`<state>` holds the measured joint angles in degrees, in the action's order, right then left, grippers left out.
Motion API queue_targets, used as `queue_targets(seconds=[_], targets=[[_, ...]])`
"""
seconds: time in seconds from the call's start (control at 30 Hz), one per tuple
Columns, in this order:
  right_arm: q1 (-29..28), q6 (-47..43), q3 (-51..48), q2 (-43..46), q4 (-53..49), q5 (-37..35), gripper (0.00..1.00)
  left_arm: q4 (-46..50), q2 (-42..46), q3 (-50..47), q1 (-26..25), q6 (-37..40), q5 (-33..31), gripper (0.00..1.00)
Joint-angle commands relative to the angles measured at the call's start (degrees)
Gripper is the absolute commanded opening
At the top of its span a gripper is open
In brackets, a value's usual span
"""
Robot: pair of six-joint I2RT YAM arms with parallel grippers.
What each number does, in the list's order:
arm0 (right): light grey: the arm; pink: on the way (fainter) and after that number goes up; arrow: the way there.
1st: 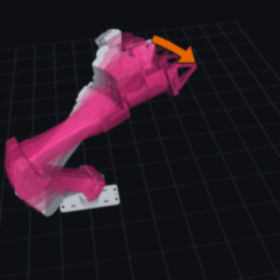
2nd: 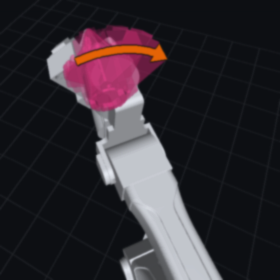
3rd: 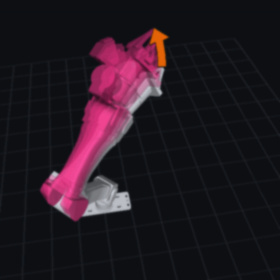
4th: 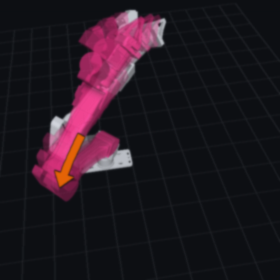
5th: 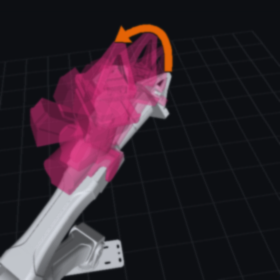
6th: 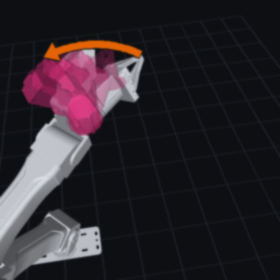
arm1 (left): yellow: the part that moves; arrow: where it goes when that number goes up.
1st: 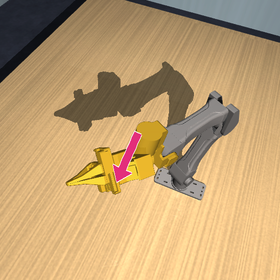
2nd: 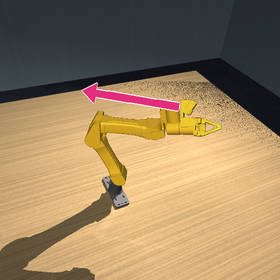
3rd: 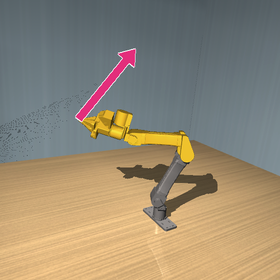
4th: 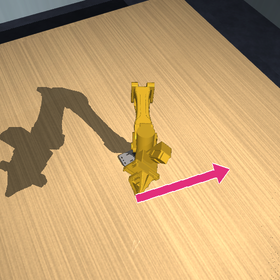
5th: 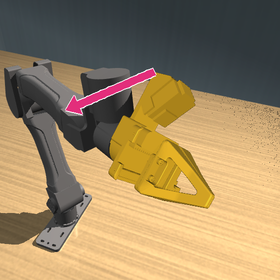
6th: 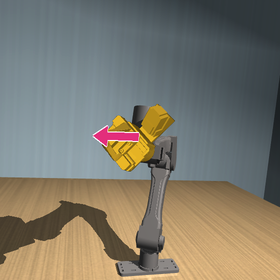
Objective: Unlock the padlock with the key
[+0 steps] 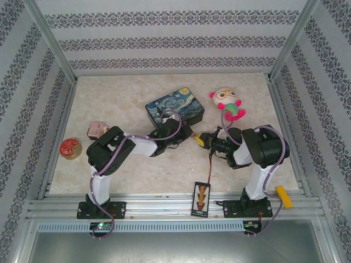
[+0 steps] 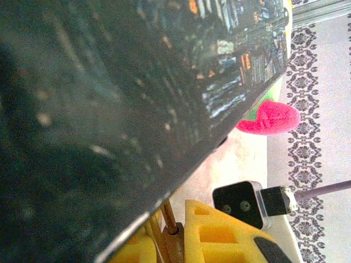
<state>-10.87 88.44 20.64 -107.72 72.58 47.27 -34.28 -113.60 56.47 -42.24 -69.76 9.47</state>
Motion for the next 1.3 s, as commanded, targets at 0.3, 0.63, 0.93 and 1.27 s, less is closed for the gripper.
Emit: queue_targets(seconds=[0.3, 0.63, 0.93, 1.27], targets=[[2.42, -5.97, 5.35, -1.35, 6.79, -2.03, 0.16, 19.11, 3.21, -0.16, -0.77, 0.35, 16.32, 0.04], [2.96, -10.16, 1.42, 0.11, 6.36, -1.47, 0.34, 20.05, 3.56, 0.18, 0.09, 0.77, 13.96, 0.04], [2.96, -21.33, -3.95, 10.68, -5.24, -2.13, 0.33, 20.22, 3.47, 0.12, 0.80, 0.17, 13.07, 0.04], [-7.29, -52.10, 3.16, 38.11, -61.58, -22.90, 0.31, 20.62, 3.20, 0.40, 0.93, -0.42, 12.83, 0.05]])
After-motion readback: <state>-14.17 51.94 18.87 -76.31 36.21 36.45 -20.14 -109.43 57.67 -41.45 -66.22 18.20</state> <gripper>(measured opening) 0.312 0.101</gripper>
